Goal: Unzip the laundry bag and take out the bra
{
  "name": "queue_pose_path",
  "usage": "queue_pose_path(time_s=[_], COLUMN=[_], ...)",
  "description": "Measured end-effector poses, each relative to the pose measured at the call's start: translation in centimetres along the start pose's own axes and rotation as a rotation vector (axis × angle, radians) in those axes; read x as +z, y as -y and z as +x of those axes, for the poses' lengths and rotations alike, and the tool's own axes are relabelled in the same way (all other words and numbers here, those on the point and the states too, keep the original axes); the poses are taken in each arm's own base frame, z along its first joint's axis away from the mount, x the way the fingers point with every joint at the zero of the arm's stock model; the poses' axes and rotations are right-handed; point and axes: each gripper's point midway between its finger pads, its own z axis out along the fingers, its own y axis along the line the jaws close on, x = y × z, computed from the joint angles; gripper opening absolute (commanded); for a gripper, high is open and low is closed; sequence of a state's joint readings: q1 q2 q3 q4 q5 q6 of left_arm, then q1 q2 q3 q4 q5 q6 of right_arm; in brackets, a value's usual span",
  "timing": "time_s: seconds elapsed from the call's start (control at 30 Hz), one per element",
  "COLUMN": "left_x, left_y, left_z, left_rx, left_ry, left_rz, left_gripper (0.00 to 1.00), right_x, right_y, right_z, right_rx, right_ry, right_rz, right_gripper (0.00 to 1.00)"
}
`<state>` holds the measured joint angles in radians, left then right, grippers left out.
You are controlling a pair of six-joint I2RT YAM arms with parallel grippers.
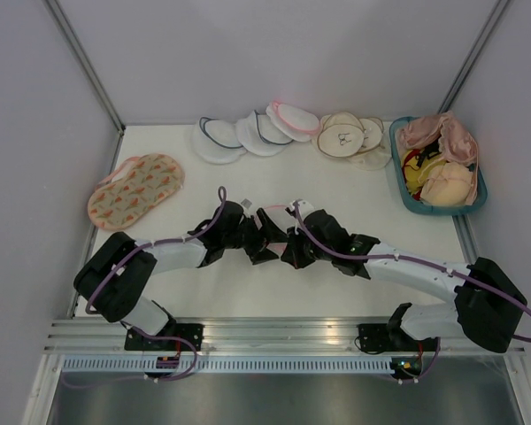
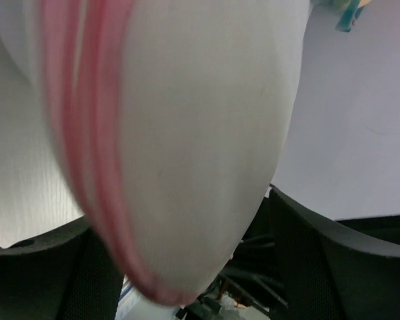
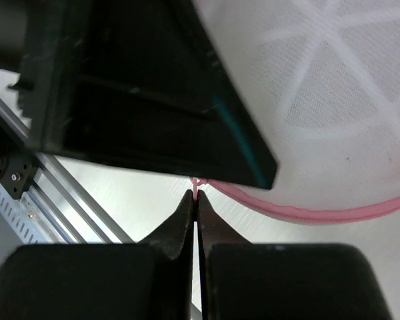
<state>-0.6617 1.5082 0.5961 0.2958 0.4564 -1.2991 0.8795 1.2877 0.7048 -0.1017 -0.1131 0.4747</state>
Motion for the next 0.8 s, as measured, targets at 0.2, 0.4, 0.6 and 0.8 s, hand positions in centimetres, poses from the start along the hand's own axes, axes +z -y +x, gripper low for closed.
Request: queue_pose_path(time_s=[0.2,0.4,0.6,0.8], left_x=[1.2,1.2,0.9,0.6], left_y=[1.4,1.7,1.8,2.0], left_z=[-1.7,-2.5,-3.3,-3.7], left_rx=[-0.004,-0.004,-0.010,-0.012], left_ry=[0.052,0.078,0.094,0.085], left_rz=[0.020,0.033,0.043,0.052], left_gripper=[0.50,0.26,0.15,0.13], right_x=[0.0,-0.3,-0.6,-1.2], right_y=[-1.3,-1.2,1.0,4.0], right_z=[0.6,0.7,1.6,2.1], right_rx=[-0.025,-0.037,-0.037,-0.028], right_ry=[-0.013,-0.003,-0.032,-0.055], right_rz=[-0.030,-0.008,0.113,0.286], right_gripper=[0.01,0.01,0.00,0.01])
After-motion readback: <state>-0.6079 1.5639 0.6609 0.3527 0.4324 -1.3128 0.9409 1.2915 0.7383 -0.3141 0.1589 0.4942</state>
